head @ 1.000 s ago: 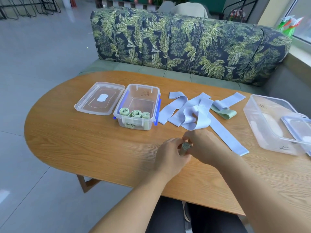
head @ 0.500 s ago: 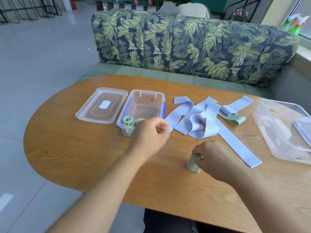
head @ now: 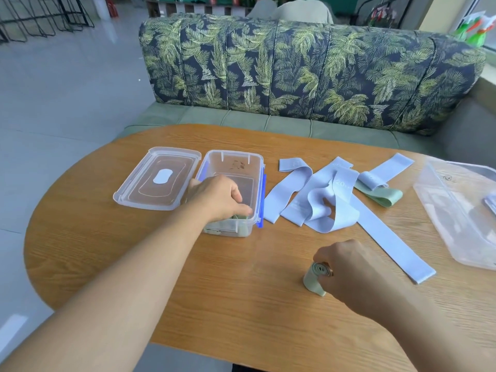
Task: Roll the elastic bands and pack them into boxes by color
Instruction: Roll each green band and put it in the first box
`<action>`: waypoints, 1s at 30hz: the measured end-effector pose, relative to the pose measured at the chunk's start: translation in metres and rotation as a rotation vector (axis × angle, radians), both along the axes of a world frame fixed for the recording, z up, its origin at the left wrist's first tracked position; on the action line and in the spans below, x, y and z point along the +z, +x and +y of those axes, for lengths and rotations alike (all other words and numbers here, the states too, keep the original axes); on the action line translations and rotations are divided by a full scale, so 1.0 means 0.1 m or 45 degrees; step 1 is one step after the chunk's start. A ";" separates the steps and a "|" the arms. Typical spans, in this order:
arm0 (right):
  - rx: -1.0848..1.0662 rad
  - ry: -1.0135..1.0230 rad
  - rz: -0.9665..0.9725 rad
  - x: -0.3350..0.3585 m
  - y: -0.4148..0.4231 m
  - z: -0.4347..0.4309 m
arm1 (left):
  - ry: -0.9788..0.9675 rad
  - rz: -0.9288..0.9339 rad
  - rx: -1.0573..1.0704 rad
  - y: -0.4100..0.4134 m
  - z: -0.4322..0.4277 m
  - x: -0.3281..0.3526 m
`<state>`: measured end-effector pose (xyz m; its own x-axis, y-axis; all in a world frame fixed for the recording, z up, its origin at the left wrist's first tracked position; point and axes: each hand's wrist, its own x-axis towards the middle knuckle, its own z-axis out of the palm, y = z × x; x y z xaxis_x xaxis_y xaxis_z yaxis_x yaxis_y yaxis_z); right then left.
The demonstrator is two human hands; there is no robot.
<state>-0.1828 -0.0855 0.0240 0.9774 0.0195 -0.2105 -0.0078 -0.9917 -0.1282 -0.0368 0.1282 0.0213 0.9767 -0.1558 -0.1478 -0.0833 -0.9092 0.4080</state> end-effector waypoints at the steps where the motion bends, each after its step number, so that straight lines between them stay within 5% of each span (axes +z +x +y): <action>1: -0.007 0.003 0.000 0.00 0.00 0.00 | -0.004 -0.002 -0.009 0.01 0.00 -0.03; 13: -0.042 0.084 0.025 0.25 0.23 0.02 | -0.277 0.180 -0.127 0.05 0.13 -0.05; 21: 0.199 0.281 -0.443 0.79 1.18 0.52 | -0.354 0.231 -0.161 0.02 0.16 -0.03; 30: 0.263 0.050 0.045 0.39 1.78 0.87 | -0.311 0.279 -0.098 0.12 0.16 -0.10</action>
<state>-0.0045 0.0015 0.0634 0.9439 0.2274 -0.2396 0.1899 -0.9670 -0.1698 -0.0251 0.1443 0.0114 0.9100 -0.2844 -0.3018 -0.0340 -0.7766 0.6291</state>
